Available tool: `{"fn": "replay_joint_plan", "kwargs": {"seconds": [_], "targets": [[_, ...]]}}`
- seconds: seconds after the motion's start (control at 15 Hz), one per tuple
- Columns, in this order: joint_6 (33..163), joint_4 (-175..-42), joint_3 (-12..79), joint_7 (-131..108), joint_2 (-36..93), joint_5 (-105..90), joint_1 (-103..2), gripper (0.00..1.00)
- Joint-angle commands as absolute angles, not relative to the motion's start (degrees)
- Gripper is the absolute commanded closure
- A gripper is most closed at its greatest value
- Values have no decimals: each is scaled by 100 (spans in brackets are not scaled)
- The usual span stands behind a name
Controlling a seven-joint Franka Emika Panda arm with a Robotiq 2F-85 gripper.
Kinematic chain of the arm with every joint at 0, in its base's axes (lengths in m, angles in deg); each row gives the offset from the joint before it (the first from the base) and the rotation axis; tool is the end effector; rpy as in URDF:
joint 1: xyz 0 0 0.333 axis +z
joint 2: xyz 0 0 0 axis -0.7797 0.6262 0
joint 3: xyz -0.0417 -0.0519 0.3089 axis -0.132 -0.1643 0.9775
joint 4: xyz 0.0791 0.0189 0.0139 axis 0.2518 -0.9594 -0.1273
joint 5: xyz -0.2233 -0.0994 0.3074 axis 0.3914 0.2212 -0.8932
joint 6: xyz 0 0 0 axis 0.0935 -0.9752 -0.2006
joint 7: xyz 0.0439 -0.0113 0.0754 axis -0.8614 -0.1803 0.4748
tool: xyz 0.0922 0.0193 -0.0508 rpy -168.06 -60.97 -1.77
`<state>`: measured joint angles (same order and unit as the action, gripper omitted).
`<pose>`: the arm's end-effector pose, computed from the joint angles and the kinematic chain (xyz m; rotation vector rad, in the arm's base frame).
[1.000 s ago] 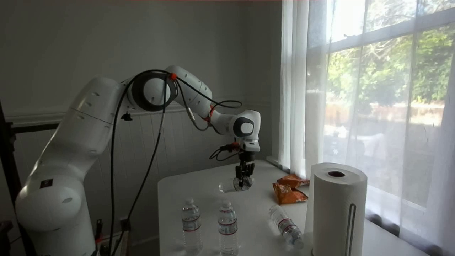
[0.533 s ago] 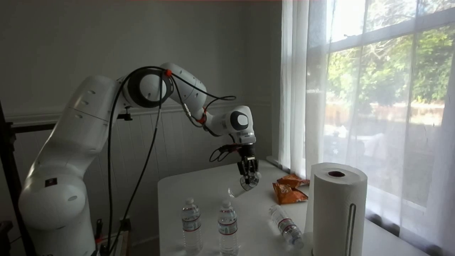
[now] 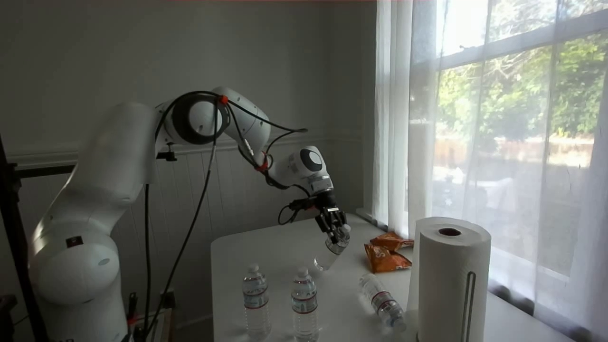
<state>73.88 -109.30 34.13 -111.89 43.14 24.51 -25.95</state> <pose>0.6285 0.2193 0.3004 2.2047 -1.4391 0.5466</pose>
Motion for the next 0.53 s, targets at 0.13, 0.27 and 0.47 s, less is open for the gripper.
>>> {"fn": "replay_joint_plan", "kwargs": {"seconds": [0.13,0.27,0.47], "targets": [[6773,-10911,3480,-12074,4395,3399,-2383,76],[6619,-10874,3536,-12304,4502,3660,-2377,76],[6425,-10796,3649,-12511,4686,3910,-2408,76]]}}
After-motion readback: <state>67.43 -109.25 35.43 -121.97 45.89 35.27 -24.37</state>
